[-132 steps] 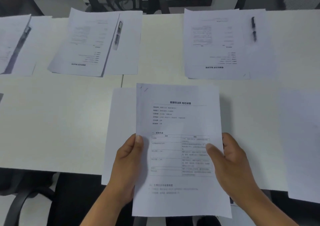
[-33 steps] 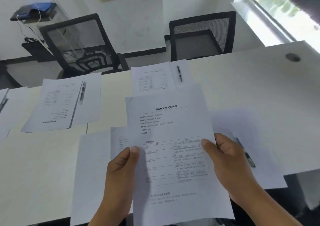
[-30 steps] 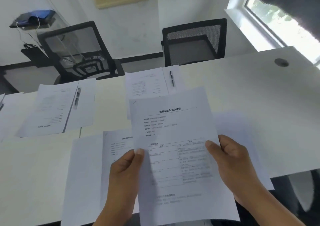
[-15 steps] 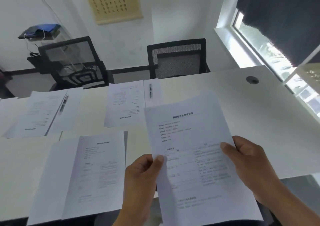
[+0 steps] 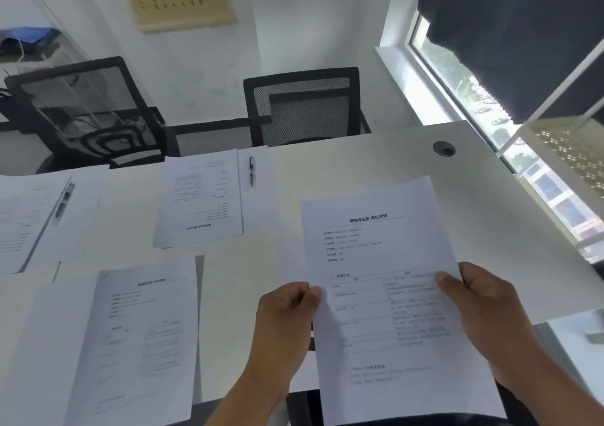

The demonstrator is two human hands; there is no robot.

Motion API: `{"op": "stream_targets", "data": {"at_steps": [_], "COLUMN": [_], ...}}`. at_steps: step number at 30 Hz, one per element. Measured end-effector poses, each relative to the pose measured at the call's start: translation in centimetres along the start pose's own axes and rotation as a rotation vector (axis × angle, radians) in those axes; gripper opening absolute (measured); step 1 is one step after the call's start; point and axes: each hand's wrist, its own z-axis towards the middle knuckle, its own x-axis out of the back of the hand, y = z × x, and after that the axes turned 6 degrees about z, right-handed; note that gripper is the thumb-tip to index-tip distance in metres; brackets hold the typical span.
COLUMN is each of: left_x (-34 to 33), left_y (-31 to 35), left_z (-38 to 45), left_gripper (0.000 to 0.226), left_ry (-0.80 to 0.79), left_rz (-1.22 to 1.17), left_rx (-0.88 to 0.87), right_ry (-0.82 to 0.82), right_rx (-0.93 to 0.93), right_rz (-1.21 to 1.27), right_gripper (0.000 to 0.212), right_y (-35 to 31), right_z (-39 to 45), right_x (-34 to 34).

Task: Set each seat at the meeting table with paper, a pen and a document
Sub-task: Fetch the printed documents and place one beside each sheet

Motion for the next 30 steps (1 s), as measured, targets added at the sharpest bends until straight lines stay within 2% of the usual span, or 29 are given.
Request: {"op": "stream_targets", "data": {"at_steps": [6, 11, 17, 22, 27, 30], "left_x": [-2.9, -5.7, -9.4, -11.1, -11.5, -11.8], "left_y": [-0.4, -2.1, -6.1, -6.9, -6.8, -6.4], "left_z": [1.6, 3.3, 5.3, 6.1, 8.1, 8.9], "left_gripper": [0.027, 0.016, 0.034, 0.046, 0.055, 0.051], "left_ry": [0.026, 0.123, 0.221, 0.258, 0.348, 0.386], "left_rz": [0.033, 0.072, 0.428, 0.572, 0.802, 0.932], "left_rx": [0.016, 0.058, 0.082, 0.116, 0.095, 0.088], "right_ry": [-0.022, -0.070, -0.113, -0.134, -0.150, -0.157], "right_rx": [-0.017, -0.050, -0.077, -0.076, -0.019, 0.012], "right_rz": [0.010, -0.023, -0.204, -0.314, -0.409, -0.458], "right_gripper": [0.034, 0.035, 0.038, 0.039, 0.037, 0.037], "right_y": [2.0, 4.2, 7.8, 9.5, 10.2, 10.6], "right_z": [2.7, 5.7, 8.6, 10.0, 11.7, 12.6], "right_x": [1.7, 2.9, 3.8, 3.6, 2.8, 2.3]}}
